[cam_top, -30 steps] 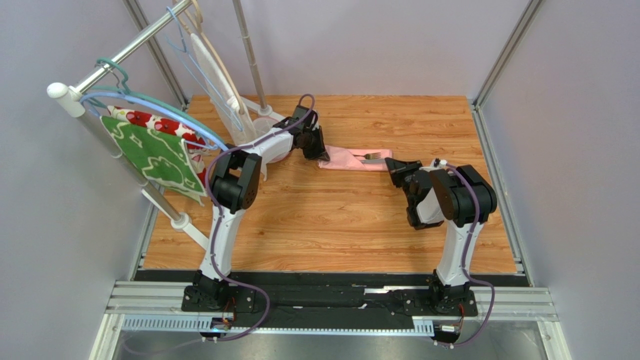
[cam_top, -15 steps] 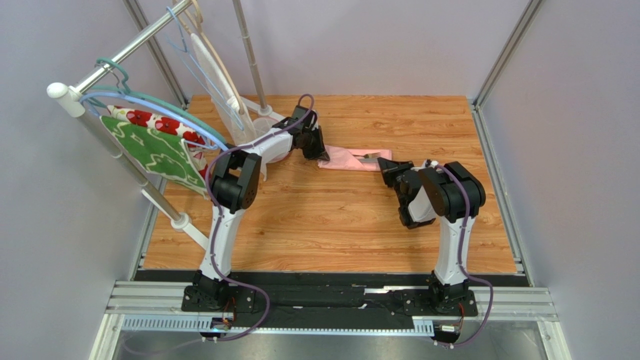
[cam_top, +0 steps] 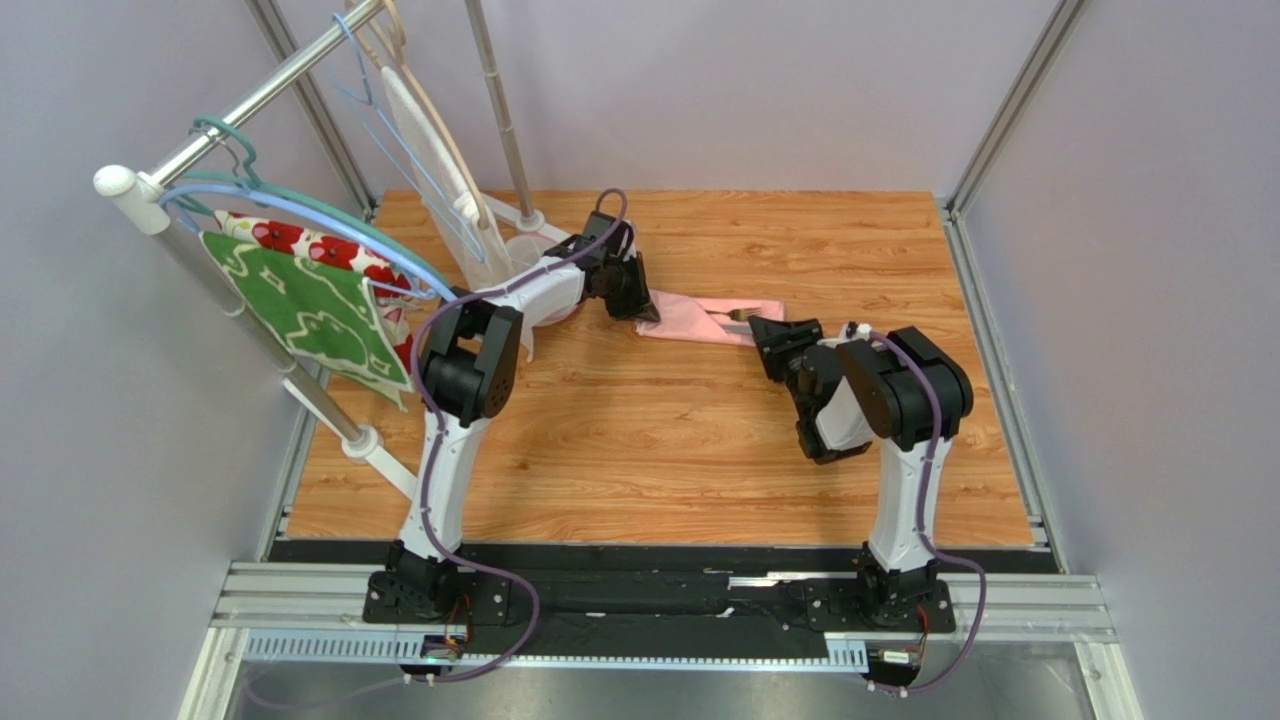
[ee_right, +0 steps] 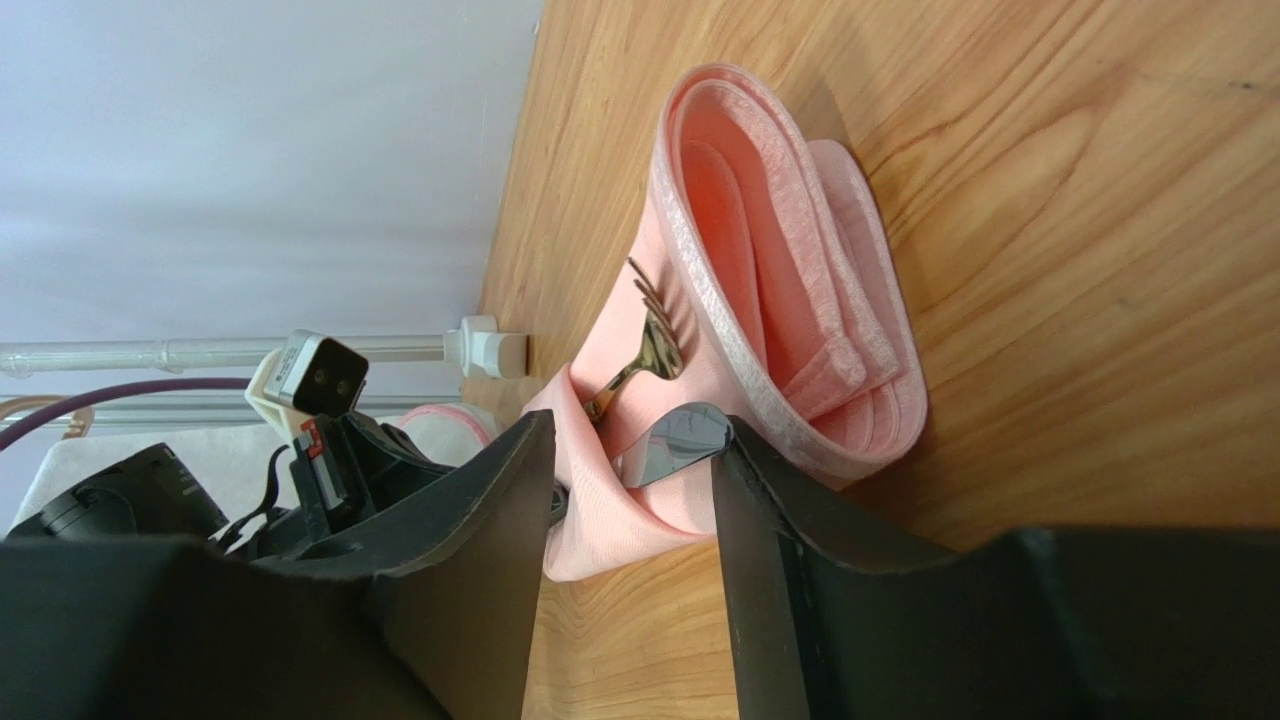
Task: Fold the napkin into a case and place the utensils inside
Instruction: Insert the knife into the folded napkin.
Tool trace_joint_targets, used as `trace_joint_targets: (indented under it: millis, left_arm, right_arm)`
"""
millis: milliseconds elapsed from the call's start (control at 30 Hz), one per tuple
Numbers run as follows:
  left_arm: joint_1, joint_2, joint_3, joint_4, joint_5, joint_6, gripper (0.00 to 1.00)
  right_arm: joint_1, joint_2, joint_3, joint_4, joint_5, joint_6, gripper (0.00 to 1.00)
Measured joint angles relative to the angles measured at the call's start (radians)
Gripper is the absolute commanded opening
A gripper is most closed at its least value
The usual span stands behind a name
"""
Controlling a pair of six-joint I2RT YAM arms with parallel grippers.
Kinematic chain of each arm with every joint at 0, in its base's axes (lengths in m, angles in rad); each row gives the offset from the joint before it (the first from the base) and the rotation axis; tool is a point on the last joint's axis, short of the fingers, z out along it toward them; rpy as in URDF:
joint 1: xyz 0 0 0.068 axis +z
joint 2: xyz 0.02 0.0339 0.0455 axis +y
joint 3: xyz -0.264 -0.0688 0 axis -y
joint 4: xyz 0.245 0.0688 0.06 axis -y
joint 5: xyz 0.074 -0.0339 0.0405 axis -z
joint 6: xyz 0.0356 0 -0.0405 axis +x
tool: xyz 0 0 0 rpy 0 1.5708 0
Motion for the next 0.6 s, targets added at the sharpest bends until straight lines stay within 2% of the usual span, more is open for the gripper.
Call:
trace_joint_targets:
  millis: [100, 267, 400, 600]
  left_arm:
    - [0.000, 0.000, 0.000, 0.002, 0.003, 0.000, 0.00]
    - [0.000, 0.000, -0.002, 0.003, 0.005, 0.000, 0.00]
    - [0.000, 0.000, -0.002, 0.003, 0.005, 0.001, 0.00]
    - [0.000, -0.002, -0.007, 0.009, 0.013, 0.002, 0.00]
  right_arm:
    - [0.000, -0.055, -0.016, -0.037, -0.002, -0.007, 0.55]
    - [-0.002, -0.229, -0.014, -0.210, -0.011, -0.035, 0.59]
    - [-0.015, -0.350, 0.004, -0.415, -0.029, -0.058, 0.64]
    - [-0.053, -0.359, 0.045, -0.607, -0.089, -0.077, 0.65]
